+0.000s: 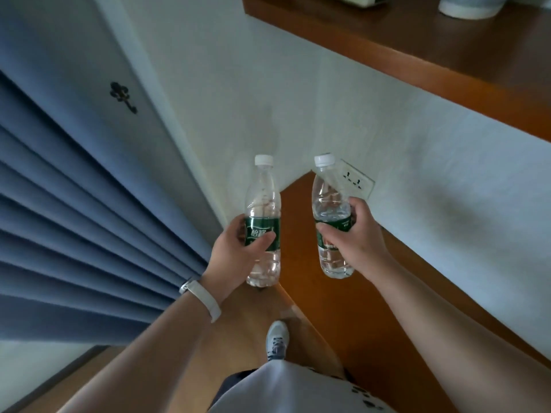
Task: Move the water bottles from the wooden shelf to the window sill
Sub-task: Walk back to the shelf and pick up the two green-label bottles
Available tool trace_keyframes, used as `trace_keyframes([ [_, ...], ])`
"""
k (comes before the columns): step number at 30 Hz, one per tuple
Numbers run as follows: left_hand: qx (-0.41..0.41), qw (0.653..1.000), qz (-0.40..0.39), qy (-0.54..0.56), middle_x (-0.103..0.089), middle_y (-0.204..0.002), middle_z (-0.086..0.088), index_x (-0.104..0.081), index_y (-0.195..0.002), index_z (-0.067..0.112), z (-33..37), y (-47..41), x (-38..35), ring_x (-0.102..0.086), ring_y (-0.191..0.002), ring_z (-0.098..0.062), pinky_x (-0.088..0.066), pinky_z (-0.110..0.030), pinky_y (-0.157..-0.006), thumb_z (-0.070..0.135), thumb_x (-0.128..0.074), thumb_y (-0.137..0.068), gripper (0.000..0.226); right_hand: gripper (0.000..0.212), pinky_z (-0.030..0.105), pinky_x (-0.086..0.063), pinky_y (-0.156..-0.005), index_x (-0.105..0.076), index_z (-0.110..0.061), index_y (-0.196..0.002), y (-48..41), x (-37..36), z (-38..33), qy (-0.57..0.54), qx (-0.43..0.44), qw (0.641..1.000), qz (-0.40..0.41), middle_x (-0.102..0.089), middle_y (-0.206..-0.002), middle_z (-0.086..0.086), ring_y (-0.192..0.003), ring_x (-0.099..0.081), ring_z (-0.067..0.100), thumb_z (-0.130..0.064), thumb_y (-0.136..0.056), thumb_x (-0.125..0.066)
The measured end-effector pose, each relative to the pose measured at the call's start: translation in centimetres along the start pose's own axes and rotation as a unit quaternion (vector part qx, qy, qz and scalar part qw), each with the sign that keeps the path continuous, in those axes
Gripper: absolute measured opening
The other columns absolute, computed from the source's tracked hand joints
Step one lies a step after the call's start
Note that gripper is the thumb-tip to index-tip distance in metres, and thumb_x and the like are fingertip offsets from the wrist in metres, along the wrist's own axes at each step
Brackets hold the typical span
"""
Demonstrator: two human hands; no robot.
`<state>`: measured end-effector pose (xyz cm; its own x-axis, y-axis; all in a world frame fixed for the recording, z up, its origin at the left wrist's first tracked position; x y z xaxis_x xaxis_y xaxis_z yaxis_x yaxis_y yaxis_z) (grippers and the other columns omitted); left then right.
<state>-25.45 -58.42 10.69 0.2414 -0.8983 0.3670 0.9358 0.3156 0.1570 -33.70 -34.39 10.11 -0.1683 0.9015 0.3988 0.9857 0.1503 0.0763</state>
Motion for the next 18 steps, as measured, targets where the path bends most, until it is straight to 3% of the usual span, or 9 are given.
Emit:
trace_keyframes([
  [5,0.016,0.997,0.065,0.044,-0.075,-0.097,0.019,-0.06,-0.124,0.025,-1.1,4.8,3.2,-0.074,-0.08,-0.003,-0.055,-0.014,-0.058,0.04,-0.08,-0.079,0.051,0.065,0.019,-0.056,-0.059,-0.046,-0.035,-0.121,2.1,-3.5,-1.3,-0.015,0.035,0.997,-0.072,-0.064,-0.104,-0.012,-0.084,-0.066,-0.006,-0.051,-0.068,-0.078],
  [9,0.017,0.99,0.124,0.059,-0.074,-0.1,0.022,-0.06,-0.123,0.03,-1.8,8.3,6.9,-0.073,-0.085,-0.002,-0.056,-0.014,-0.063,0.053,-0.077,-0.069,0.061,0.063,0.033,-0.06,-0.07,-0.047,-0.039,-0.115,3.6,-6.9,-3.5,-0.012,0.055,0.992,-0.11,-0.066,-0.1,-0.012,-0.083,-0.068,0.0,-0.055,-0.063,-0.077],
  [13,0.032,0.98,0.177,0.089,-0.075,-0.102,0.015,-0.062,-0.122,0.031,-3.6,11.1,10.5,-0.073,-0.09,-0.007,-0.061,-0.029,-0.07,0.054,-0.076,-0.069,0.06,0.062,0.041,-0.059,-0.079,-0.048,-0.039,-0.114,5.4,-10.2,-6.1,0.003,0.094,0.986,-0.137,-0.067,-0.1,-0.015,-0.087,-0.067,0.001,-0.058,-0.061,-0.075],
  [18,0.033,0.967,0.221,0.123,-0.075,-0.101,0.015,-0.063,-0.116,0.035,-5.6,14.8,15.5,-0.074,-0.091,-0.009,-0.061,-0.033,-0.073,0.052,-0.077,-0.068,0.053,0.073,0.042,-0.057,-0.083,-0.045,-0.035,-0.123,7.9,-15.0,-10.0,0.027,0.137,0.972,-0.187,-0.063,-0.105,-0.018,-0.093,-0.065,0.005,-0.06,-0.061,-0.074],
])
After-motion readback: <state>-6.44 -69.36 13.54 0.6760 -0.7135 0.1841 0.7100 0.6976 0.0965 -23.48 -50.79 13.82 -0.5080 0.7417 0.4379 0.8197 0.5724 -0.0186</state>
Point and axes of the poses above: each hand's wrist, its own y-axis away from the middle knuckle, its own x-axis out of the back of the hand, z = x × y, the point moved 5 cm from there along -y, towards the middle knuckle
